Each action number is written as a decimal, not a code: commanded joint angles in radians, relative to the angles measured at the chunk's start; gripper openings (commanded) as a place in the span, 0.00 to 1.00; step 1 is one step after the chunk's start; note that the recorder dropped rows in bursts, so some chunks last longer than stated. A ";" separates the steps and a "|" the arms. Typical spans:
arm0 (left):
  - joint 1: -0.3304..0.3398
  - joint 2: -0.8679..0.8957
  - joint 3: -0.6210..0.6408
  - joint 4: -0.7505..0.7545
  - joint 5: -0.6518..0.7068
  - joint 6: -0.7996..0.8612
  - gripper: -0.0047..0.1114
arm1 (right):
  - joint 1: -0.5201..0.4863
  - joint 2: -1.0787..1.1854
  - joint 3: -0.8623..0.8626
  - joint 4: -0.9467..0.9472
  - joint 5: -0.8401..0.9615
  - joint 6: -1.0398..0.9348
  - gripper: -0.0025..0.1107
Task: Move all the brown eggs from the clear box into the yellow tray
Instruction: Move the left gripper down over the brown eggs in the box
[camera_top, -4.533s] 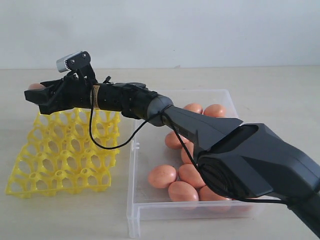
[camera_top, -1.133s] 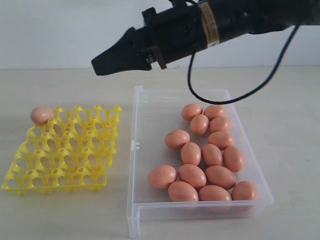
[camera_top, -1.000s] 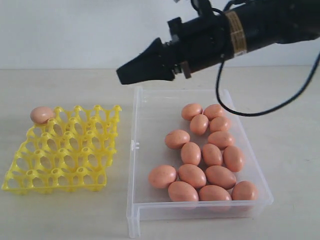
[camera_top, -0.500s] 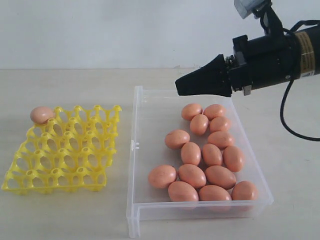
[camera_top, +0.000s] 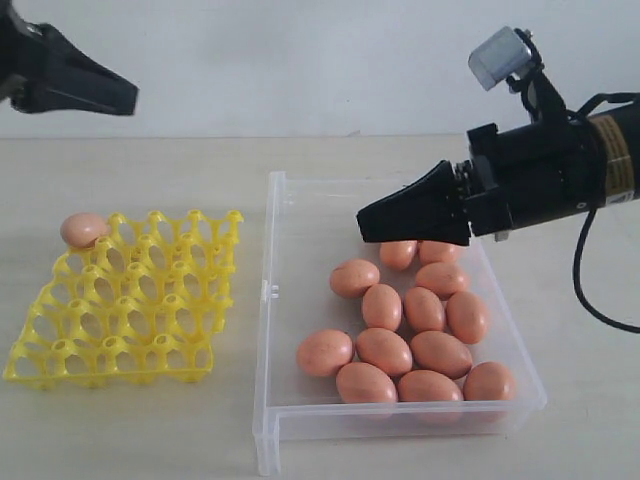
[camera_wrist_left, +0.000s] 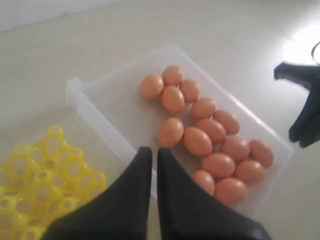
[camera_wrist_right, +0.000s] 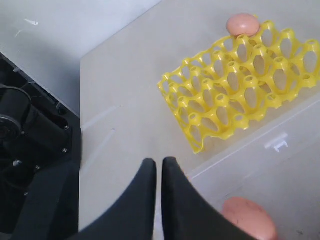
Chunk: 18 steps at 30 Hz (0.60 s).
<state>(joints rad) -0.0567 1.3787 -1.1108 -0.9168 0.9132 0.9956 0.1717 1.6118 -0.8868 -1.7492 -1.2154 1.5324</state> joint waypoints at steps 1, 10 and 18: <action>-0.164 0.101 -0.057 0.253 -0.083 -0.064 0.07 | -0.005 -0.010 0.054 0.005 0.054 -0.032 0.02; -0.371 0.347 -0.204 0.510 -0.106 -0.193 0.07 | -0.018 -0.011 0.167 0.005 0.309 -0.032 0.02; -0.474 0.503 -0.342 0.570 -0.120 -0.176 0.07 | -0.209 -0.117 0.177 0.005 0.249 -0.002 0.02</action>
<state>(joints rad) -0.5000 1.8482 -1.4086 -0.3571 0.8240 0.8157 0.0228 1.5446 -0.7125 -1.7492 -0.9239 1.5220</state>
